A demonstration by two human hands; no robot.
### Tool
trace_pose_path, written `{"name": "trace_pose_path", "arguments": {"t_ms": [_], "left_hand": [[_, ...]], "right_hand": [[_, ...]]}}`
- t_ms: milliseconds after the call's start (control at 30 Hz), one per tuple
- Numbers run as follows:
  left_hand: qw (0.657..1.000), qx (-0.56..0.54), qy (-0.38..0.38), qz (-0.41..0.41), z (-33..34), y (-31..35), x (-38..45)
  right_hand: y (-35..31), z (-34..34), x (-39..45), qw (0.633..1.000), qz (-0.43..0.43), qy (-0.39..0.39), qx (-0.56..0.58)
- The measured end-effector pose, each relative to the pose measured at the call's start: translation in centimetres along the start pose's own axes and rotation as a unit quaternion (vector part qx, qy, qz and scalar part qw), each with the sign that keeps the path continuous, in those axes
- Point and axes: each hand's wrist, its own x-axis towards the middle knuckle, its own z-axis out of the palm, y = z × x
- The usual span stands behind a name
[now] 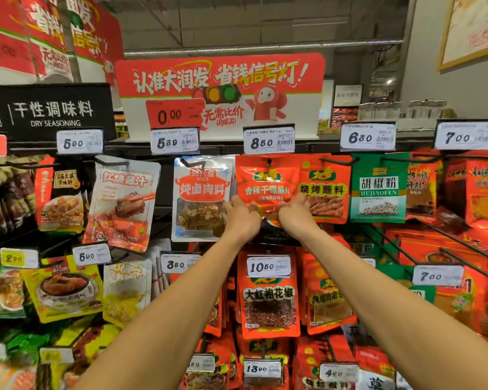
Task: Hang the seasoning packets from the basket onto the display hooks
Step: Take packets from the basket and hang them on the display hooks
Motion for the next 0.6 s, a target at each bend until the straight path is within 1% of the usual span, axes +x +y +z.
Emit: {"name": "trace_pose_path", "arguments": {"t_ms": [67, 167, 300, 400, 467, 533, 600], "left_hand": [[1.000, 0.002, -0.023, 0.005, 0.0, -0.5, 0.0], [0.998, -0.033, -0.060, 0.010, -0.5, -0.5, 0.0], [0.996, -0.031, -0.084, 0.002, -2.0, 0.4, -0.9], [0.996, -0.042, -0.083, 0.014, -3.2, 0.9, -1.7], [0.996, -0.047, -0.074, 0.020, -3.8, 0.9, -2.2], [0.996, -0.045, -0.069, 0.019, -4.4, 0.5, -2.6], [0.997, -0.036, -0.066, 0.022, -5.0, -0.1, -3.0]], "right_hand": [[0.1, 0.2, 0.2, 1.000, 0.003, -0.016, 0.014], [-0.1, 0.1, 0.0, 0.998, 0.016, -0.058, 0.021], [-0.5, -0.9, -0.5, 0.996, 0.023, -0.078, 0.044], [0.2, -2.0, -0.7, 0.991, 0.020, -0.093, 0.089], [1.1, -2.7, -0.9, 0.990, 0.015, -0.089, 0.111], [1.8, -3.4, -1.2, 0.991, 0.006, -0.076, 0.107], [2.1, -4.4, -1.9, 0.995, -0.001, -0.041, 0.088]]}}
